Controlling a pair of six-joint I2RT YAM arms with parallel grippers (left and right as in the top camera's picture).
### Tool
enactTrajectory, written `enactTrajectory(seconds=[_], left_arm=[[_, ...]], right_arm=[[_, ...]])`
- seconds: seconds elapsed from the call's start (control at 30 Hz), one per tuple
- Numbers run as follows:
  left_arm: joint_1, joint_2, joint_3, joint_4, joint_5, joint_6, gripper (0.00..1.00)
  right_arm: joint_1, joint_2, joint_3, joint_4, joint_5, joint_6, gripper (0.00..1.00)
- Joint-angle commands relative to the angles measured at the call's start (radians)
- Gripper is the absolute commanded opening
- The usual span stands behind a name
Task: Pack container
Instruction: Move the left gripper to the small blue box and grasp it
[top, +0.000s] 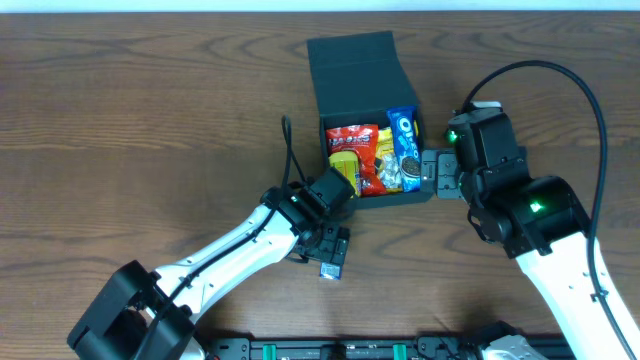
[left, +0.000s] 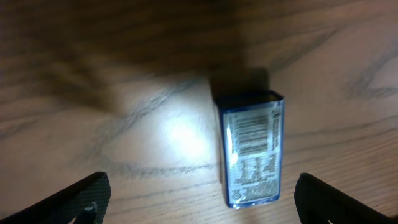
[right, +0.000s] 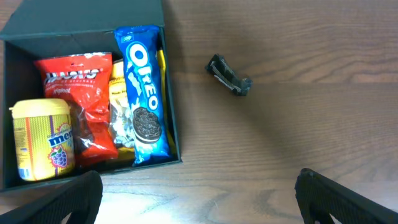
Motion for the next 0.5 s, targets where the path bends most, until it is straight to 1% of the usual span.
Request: enactTrajectory(seconds=[0.0,0.07,0.13,0.2,0.3,0.47], left_arm=[[-0.002,0.01,0.003,0.018,0.028,-0.008,0.95],[-0.002,0.01,0.015,0.008,0.028,0.006,0.95],[-0.002,0.01,0.019,-0.019,-0.004,0.038,0.95],[-0.002,0.01,0.018,-0.051,-0.035,0.046,0.95],[-0.002,0.01,0.018,-0.06,-0.04,0.038,0.95],[-0.021,0.01,0.018,-0.031,-0.056,-0.008,0.95]], right_arm=[[-0.005,-0.008,0.001,0.004,0.014,0.024,0.99],[-0.005,-0.008,0.001,0.013,0.002,0.039,0.99],[-0.005,-0.008,0.001,0.031,-0.037,0.042,0.99],[-0.005,-0.008,0.001,0.045,-0.077,0.042,0.99],[-0.005,-0.008,0.001,0.048,-0.067,0.041,0.99],[-0.003,-0.008,0.001,0.049,-0.053,0.049,0.99]])
